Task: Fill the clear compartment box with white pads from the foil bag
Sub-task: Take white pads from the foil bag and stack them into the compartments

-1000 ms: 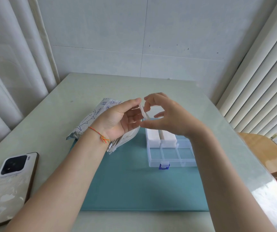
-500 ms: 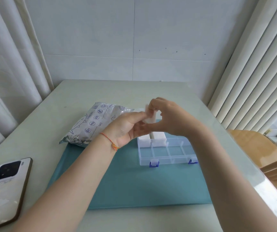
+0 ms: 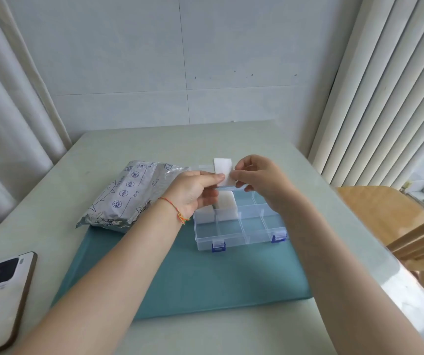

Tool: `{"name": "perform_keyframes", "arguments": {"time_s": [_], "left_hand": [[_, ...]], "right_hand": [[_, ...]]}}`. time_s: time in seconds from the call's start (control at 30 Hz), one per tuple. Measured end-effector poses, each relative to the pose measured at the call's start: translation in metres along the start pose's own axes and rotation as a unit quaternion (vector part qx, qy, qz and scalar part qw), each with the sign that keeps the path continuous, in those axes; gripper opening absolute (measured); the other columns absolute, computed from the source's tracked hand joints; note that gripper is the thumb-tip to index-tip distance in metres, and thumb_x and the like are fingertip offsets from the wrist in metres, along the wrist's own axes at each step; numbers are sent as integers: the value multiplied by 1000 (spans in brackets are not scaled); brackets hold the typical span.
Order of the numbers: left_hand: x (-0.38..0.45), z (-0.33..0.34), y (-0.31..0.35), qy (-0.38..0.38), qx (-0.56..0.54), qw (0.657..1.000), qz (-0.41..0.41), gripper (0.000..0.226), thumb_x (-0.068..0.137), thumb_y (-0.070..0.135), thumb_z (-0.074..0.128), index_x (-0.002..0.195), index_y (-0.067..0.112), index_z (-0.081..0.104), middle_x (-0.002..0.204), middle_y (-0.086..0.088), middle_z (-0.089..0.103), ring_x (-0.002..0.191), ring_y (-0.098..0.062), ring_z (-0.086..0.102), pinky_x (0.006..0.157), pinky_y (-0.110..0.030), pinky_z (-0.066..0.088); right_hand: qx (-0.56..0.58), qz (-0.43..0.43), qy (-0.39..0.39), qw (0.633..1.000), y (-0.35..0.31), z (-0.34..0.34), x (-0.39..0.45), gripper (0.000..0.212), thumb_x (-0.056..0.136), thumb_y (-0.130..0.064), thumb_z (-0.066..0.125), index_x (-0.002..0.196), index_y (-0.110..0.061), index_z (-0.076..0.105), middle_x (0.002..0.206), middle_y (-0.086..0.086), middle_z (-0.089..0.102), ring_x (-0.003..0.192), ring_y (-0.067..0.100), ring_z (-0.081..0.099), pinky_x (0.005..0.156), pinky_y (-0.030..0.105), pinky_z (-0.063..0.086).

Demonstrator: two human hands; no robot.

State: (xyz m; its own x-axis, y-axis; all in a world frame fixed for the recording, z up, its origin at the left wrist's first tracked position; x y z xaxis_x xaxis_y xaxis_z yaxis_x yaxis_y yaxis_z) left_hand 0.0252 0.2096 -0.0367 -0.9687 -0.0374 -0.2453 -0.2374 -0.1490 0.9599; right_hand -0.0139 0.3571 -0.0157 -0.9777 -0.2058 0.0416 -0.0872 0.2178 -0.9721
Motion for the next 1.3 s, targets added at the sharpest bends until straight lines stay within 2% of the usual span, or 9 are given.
{"name": "perform_keyframes", "arguments": {"time_s": [0.17, 0.23, 0.33, 0.47, 0.63, 0.77, 1.0, 1.17, 1.3], "left_hand": [[4, -16, 6, 71, 196, 976, 56, 15, 85, 20, 72, 84, 8, 62, 71, -5, 63, 47, -13, 54, 46, -23, 48], [1, -23, 19, 129, 353, 918, 129, 12, 85, 28, 66, 82, 16, 63, 75, 0, 66, 60, -18, 60, 58, -26, 49], [-3, -14, 22, 115, 504, 836, 183, 14, 88, 26, 57, 82, 22, 69, 85, 5, 68, 84, -19, 62, 71, -26, 45], [0, -11, 13, 94, 549, 807, 197, 17, 89, 22, 57, 88, 22, 74, 97, 0, 69, 89, -20, 61, 76, -27, 47], [-3, 7, 16, 44, 537, 795, 278, 22, 88, 14, 57, 97, 22, 75, 100, -2, 64, 98, -20, 57, 88, -28, 44], [-1, 38, 4, -43, 595, 746, 297, 32, 92, 11, 48, 111, 19, 72, 110, -3, 64, 112, -23, 48, 98, -30, 38], [5, 45, -2, -43, 641, 717, 269, 31, 88, 11, 43, 91, 11, 75, 94, -7, 69, 97, -24, 55, 82, -30, 44], [8, 50, -1, -41, 672, 709, 211, 34, 89, 13, 44, 56, 9, 45, 64, -7, 45, 63, -24, 42, 53, -30, 27], [8, 53, -2, -44, 675, 712, 187, 39, 90, 18, 45, 53, 10, 37, 60, -7, 38, 55, -21, 35, 50, -29, 24]], "right_hand": [[-49, 43, -22, 998, 11, 6, 2, 16, 82, -8, 72, 81, -16, 59, 74, 2, 64, 59, 10, 57, 53, 20, 38], [-103, 73, -35, 991, 19, 7, -1, 14, 81, -9, 73, 81, -17, 61, 71, -2, 63, 59, 9, 55, 50, 15, 38], [-164, 99, -47, 980, 26, 7, -3, 10, 81, -11, 72, 86, -16, 65, 68, -6, 62, 60, 7, 54, 51, 17, 36], [-177, 91, -40, 979, 23, 9, -3, 9, 81, -11, 71, 83, -19, 66, 72, -6, 63, 61, 8, 54, 53, 17, 39], [-161, 91, -3, 983, 17, -20, -5, 10, 83, -6, 69, 90, -11, 67, 69, -2, 60, 58, 10, 49, 37, 9, 32], [-246, 111, -16, 963, 24, -23, 0, 10, 82, -4, 67, 84, -14, 70, 69, -1, 58, 58, 11, 48, 48, 18, 38], [-443, 119, -3, 888, 51, -24, 20, 22, 80, -10, 56, 97, -12, 70, 91, 4, 67, 77, 23, 59, 72, 29, 47], [-499, 113, -27, 859, 51, -18, 24, 18, 79, -8, 53, 89, -14, 67, 84, 2, 63, 75, 24, 58, 64, 25, 42], [-526, 121, -56, 840, 50, -12, 27, 13, 78, -6, 54, 81, -14, 63, 74, 1, 56, 66, 22, 52, 55, 23, 38]]}}
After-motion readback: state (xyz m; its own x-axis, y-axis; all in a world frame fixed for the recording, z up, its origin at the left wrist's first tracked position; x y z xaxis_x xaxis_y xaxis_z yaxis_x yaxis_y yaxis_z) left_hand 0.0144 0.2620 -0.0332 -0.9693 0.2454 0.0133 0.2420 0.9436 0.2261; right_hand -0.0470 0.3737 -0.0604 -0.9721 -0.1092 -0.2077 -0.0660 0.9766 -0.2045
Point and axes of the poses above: each hand's wrist, its own x-axis towards the middle knuckle, its own z-axis out of the palm, y = z × x, the point moved 9 cm from there along x, towards the middle knuckle
